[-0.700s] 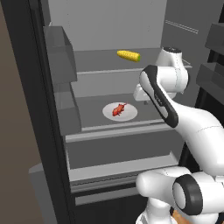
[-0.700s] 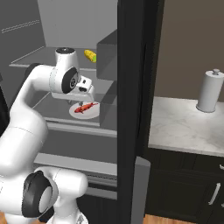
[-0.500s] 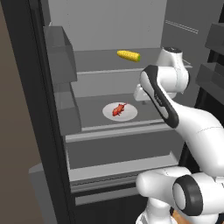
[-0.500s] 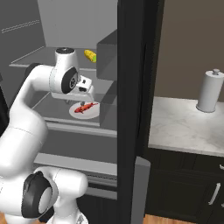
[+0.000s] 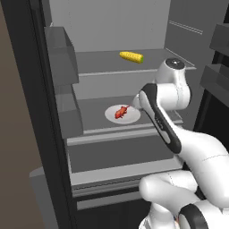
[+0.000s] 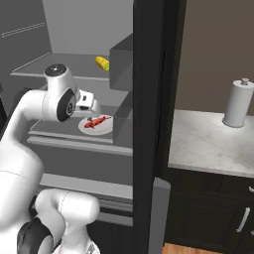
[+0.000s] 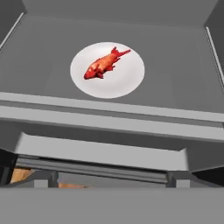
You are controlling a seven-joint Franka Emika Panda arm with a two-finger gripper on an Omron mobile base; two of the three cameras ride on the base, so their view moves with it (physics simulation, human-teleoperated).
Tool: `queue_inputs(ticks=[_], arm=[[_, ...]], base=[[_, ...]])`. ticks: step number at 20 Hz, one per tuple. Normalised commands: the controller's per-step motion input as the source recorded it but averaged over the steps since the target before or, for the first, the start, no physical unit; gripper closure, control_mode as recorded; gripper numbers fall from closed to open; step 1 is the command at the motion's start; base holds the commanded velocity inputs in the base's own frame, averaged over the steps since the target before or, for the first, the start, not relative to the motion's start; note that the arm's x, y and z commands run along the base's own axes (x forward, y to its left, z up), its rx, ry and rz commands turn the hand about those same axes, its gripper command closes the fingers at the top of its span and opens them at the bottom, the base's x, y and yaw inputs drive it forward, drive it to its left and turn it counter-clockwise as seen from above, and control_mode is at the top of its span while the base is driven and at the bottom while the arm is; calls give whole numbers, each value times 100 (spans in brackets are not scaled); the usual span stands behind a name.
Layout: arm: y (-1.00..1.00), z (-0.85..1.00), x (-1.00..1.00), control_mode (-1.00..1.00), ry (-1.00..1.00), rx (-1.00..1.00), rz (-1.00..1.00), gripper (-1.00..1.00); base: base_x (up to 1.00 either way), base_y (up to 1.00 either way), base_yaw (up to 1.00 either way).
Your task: Transport the fish from the fridge to the microwave and turn on the microwave.
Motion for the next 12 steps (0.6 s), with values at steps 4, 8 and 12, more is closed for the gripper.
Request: queue_inputs(ticks=[4,8,12], arm=[[29,-19,0,-100,-13,-2,-6,-100],[18,-14,9,-100,0,0,-5,-100],[13,-9,20,-100,0,0,-8,-100]], base=[[0,0,0],[0,0,0],[0,0,0]])
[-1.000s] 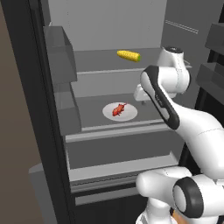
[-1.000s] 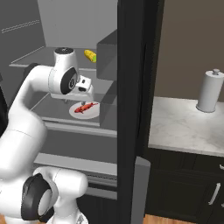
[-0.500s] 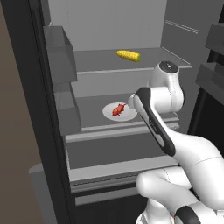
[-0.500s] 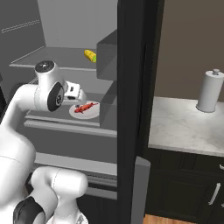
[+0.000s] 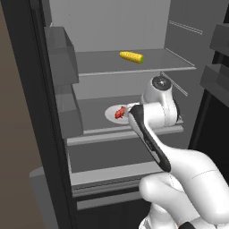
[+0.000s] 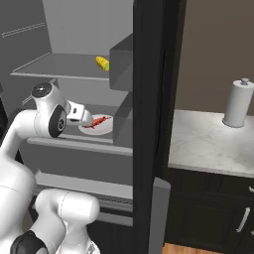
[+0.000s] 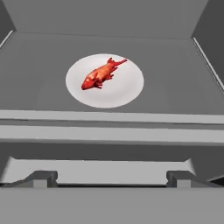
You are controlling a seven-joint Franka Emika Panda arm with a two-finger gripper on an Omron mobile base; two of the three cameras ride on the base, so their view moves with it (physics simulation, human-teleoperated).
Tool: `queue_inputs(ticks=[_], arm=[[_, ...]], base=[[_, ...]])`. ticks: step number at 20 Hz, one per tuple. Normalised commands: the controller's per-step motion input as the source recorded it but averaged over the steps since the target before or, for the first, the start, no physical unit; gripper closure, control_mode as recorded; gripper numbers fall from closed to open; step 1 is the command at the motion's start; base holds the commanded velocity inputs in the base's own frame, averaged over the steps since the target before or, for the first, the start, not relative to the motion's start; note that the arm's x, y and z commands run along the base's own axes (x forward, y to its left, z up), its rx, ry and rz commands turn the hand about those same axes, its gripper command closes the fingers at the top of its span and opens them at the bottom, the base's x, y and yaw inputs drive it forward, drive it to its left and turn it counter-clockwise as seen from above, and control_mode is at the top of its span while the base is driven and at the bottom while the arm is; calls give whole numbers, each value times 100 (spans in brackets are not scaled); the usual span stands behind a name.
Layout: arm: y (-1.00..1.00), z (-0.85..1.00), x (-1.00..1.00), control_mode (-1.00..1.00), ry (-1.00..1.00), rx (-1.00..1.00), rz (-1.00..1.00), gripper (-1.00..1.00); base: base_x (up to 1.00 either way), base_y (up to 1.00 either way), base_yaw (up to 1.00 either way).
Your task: Transport the fish from the fridge to the microwave and turn on the microwave.
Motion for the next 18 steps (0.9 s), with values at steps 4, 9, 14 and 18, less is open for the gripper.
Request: queue_inputs(ticks=[4,9,14,18], arm=[[10,-6,28,-100,0,0,-10,-100],[10,-7,32,-100,0,0,-11,-100],[0,-11,37,-100,0,0,-7,-100],[0,-14,40,-100,0,0,-4,-100]], base=[[0,0,0],[0,0,0],[0,0,0],[0,0,0]])
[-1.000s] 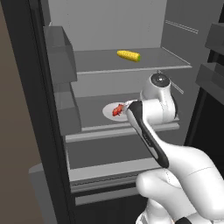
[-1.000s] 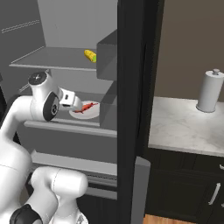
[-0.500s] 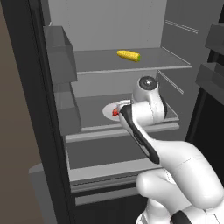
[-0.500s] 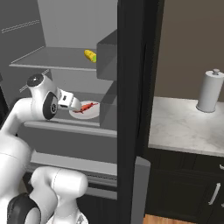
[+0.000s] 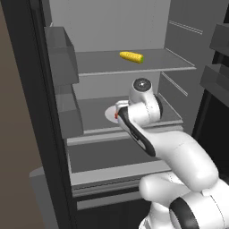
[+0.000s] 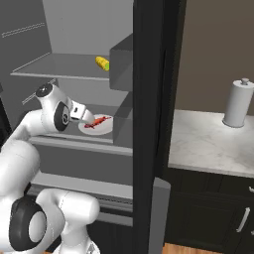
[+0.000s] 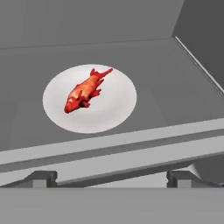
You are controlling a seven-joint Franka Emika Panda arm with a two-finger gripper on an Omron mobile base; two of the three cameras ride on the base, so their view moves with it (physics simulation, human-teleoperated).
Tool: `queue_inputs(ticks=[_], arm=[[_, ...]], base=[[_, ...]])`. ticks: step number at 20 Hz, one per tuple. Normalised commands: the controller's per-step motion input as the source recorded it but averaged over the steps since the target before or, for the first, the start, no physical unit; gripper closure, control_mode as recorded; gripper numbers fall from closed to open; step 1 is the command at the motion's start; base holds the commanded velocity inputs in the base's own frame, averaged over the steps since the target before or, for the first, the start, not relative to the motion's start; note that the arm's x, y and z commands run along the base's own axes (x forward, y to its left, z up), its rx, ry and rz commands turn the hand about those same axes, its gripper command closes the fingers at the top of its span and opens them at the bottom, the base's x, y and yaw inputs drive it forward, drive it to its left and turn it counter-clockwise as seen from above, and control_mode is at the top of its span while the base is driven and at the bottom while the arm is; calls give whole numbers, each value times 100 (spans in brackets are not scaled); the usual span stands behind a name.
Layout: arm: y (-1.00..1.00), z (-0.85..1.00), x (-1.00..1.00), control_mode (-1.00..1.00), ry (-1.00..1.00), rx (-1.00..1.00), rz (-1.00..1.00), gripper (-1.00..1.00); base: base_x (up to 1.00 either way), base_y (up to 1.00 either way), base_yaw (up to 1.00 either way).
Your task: Transport the fish from the fridge to the microwave and turn on the microwave.
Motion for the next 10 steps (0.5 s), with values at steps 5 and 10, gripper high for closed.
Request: queue_inputs(ticks=[5,10], arm=[[0,-14,42,-100,1,0,0,-100],[0,-19,38,-100,5,0,0,-100]], base=[[0,0,0],[0,0,0]])
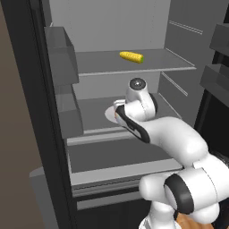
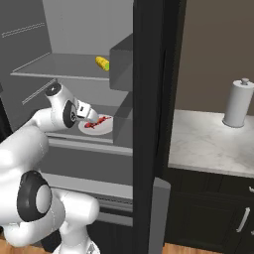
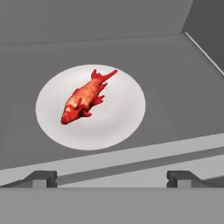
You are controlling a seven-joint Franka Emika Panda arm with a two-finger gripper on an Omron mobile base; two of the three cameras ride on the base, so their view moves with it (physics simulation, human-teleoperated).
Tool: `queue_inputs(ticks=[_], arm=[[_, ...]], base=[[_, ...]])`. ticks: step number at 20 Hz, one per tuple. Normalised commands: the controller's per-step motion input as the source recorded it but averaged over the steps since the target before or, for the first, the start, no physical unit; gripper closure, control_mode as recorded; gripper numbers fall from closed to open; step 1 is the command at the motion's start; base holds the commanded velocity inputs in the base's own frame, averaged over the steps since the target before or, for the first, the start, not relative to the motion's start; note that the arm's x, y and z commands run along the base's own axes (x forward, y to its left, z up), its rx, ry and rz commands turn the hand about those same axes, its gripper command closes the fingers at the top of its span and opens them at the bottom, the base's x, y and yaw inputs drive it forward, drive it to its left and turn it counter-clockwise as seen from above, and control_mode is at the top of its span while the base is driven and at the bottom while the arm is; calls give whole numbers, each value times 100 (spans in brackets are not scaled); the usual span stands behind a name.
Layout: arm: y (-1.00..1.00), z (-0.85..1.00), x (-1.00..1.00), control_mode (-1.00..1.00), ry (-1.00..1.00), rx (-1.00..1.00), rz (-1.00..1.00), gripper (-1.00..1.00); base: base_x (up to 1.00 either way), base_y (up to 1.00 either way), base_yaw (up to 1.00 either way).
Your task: Transport the fish from the fridge to the microwave and turn on the microwave.
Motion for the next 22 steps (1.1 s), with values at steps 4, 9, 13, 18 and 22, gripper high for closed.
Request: queue_inputs(ticks=[4,9,13,18,22], arm=[[1,-23,27,-100,9,0,0,-100],[1,-13,27,-100,1,0,0,-100],[0,-6,31,-100,0,1,0,-100],[5,-12,30,-100,0,0,0,-100],[8,-14,33,-100,0,0,-2,-100]], base=[[0,0,0],[0,0,0],[0,0,0],[0,0,0],[0,0,0]])
